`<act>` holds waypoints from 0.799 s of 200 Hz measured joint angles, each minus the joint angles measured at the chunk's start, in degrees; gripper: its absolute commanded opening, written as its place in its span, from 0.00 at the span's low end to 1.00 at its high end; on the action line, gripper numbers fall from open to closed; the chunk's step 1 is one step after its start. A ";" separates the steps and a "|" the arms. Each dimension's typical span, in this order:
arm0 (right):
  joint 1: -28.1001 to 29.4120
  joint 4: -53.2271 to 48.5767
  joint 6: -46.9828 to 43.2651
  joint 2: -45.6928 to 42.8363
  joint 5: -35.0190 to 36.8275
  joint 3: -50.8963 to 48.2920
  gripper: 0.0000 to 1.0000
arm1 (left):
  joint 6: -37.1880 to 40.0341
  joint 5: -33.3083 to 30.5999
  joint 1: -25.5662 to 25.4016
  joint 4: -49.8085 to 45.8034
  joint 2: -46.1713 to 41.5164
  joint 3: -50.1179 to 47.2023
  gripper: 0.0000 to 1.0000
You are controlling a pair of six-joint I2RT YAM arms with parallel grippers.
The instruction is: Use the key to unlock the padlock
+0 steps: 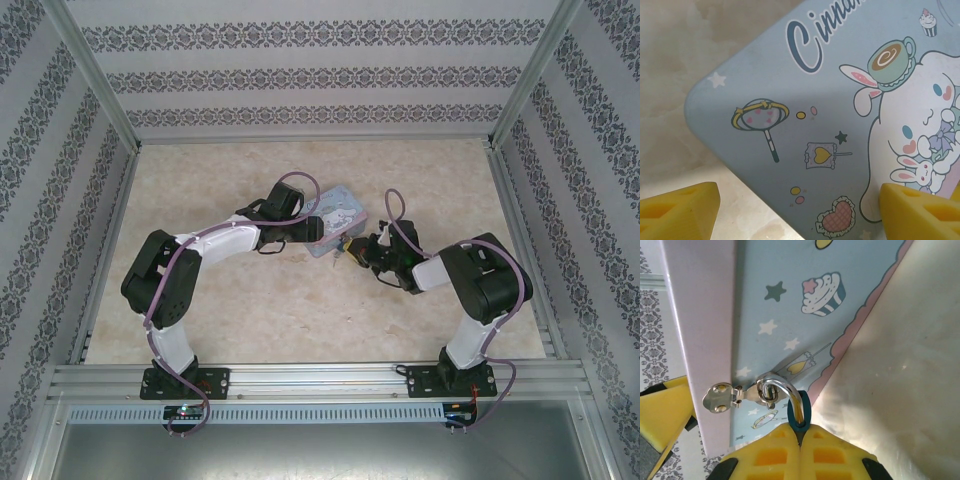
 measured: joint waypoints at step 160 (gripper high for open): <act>-7.45 -20.74 -10.01 -0.90 -0.02 11.39 0.00 | 0.00 0.90 -0.13 1.97 0.85 0.04 0.81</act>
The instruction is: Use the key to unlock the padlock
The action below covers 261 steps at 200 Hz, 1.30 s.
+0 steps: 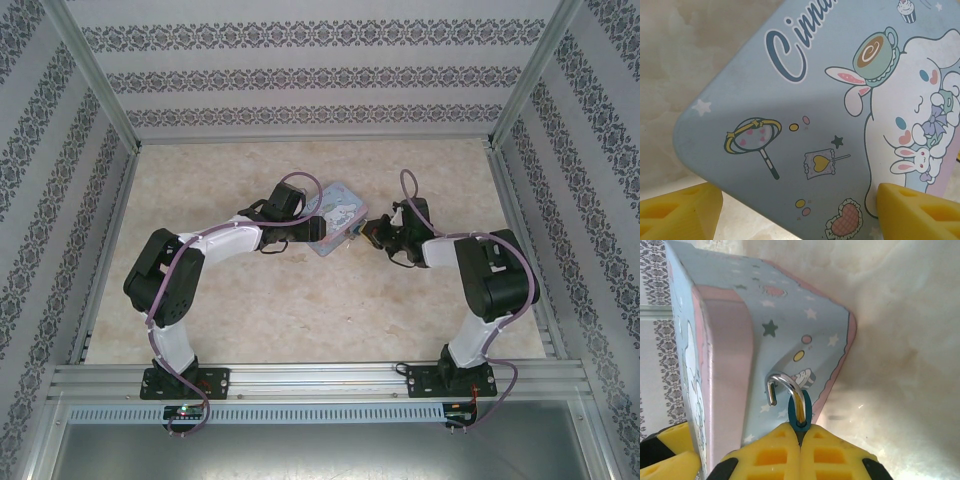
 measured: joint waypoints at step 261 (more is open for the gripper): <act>-9.20 -42.14 -14.93 -47.12 11.45 -1.66 0.98 | 4.07 -30.32 4.28 -18.73 -39.50 -4.28 1.00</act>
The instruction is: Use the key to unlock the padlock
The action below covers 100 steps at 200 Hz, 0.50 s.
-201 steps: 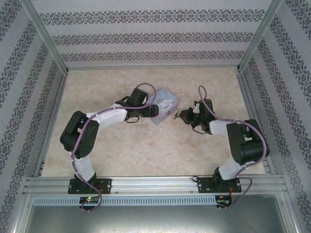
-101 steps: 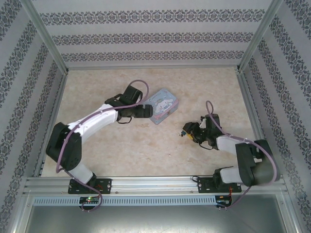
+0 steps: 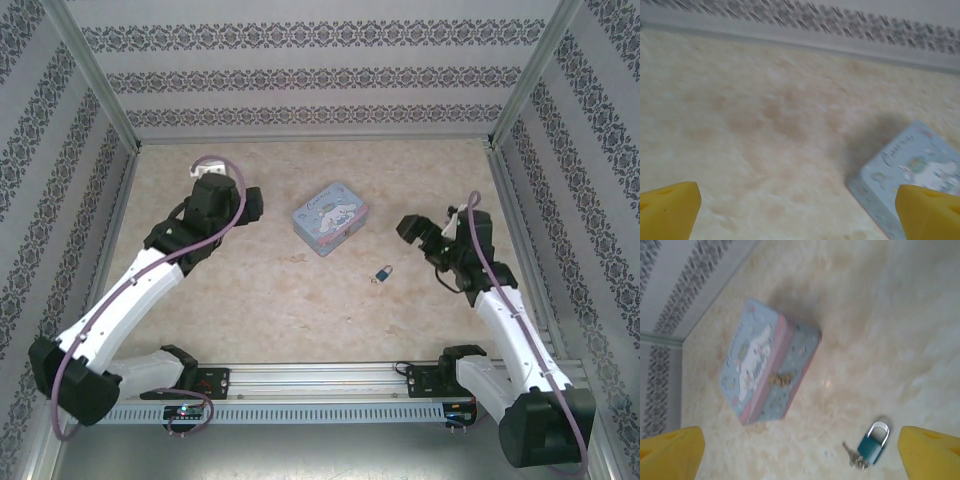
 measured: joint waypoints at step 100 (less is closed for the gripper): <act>-1.42 18.71 -26.27 10.23 31.65 -5.42 0.98 | 18.34 -11.02 10.51 28.68 -3.45 -25.92 1.00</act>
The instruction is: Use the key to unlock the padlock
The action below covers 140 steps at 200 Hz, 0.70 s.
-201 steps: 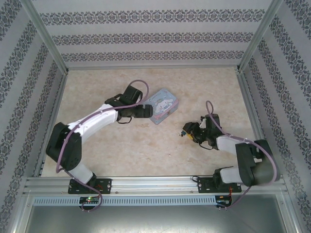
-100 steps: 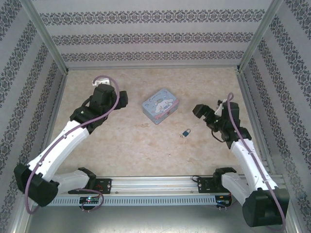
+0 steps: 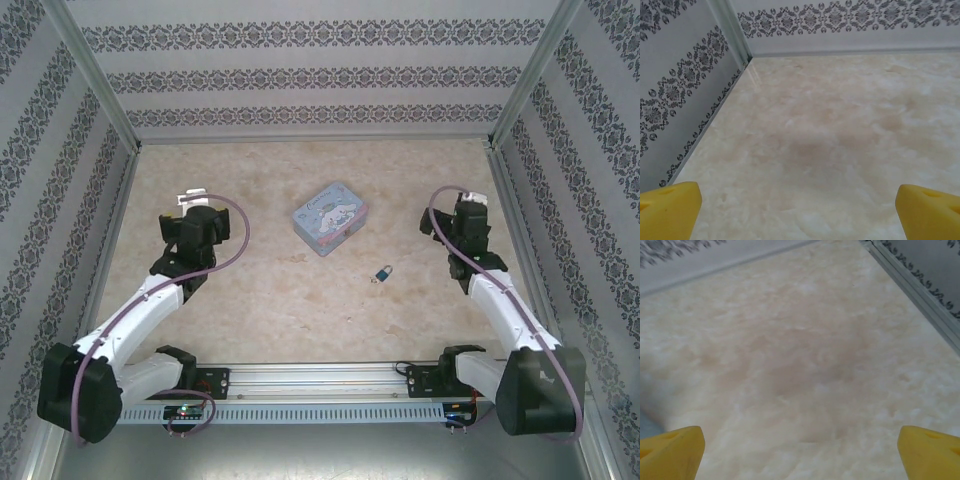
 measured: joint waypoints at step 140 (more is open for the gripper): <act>-1.84 47.67 -12.98 24.00 -11.34 -13.20 0.98 | 4.63 21.05 14.05 43.25 27.36 -14.82 0.99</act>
